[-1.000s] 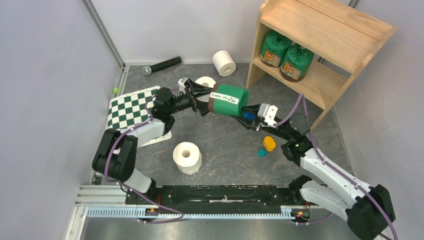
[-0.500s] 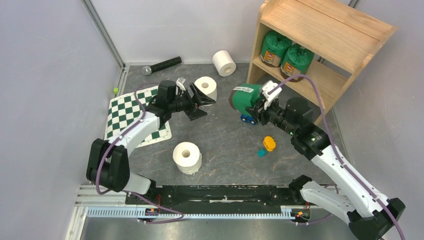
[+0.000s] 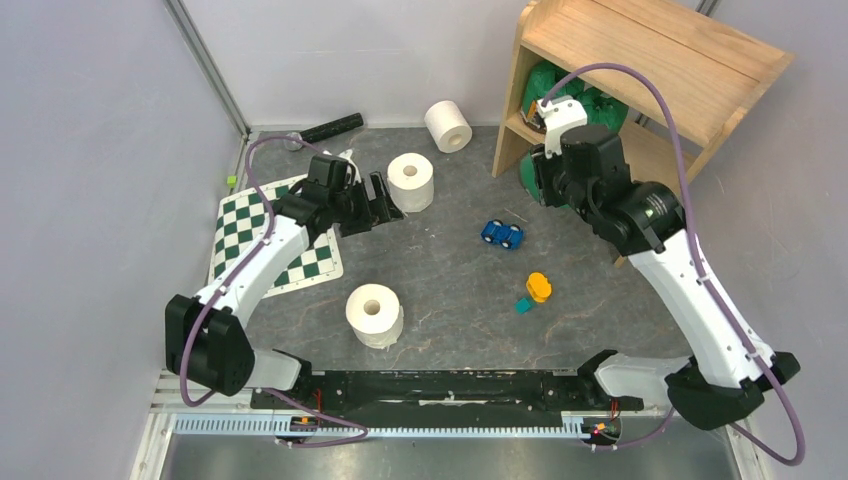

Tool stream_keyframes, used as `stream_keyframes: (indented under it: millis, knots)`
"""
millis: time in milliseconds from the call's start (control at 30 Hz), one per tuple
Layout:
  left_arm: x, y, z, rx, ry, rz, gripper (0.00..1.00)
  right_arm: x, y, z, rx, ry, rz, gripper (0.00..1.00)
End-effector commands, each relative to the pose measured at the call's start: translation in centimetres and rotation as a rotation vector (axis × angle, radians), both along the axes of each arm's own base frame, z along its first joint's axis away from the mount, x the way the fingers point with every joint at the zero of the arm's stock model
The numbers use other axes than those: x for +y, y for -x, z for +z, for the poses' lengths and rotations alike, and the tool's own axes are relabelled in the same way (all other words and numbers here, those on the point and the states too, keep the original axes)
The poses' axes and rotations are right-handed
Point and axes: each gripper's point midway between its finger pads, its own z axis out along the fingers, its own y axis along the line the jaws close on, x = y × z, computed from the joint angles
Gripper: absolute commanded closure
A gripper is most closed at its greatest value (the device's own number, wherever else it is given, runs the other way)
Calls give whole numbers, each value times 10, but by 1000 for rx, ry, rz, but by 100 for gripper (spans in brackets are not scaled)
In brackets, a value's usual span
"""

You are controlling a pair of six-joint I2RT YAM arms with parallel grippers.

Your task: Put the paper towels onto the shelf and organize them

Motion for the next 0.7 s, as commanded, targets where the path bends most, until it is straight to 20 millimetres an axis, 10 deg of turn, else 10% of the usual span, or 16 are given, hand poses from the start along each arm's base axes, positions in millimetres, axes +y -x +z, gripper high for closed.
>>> stream_keyframes:
  millis: [0,667]
  knots:
    - [26,-7,-1,-67,-151,-10,8,-39,5,8,26,60,-225,100]
    - [46,5,-39,-46,-250,-7,7,-118,-38,7,-68,-48,-594,100]
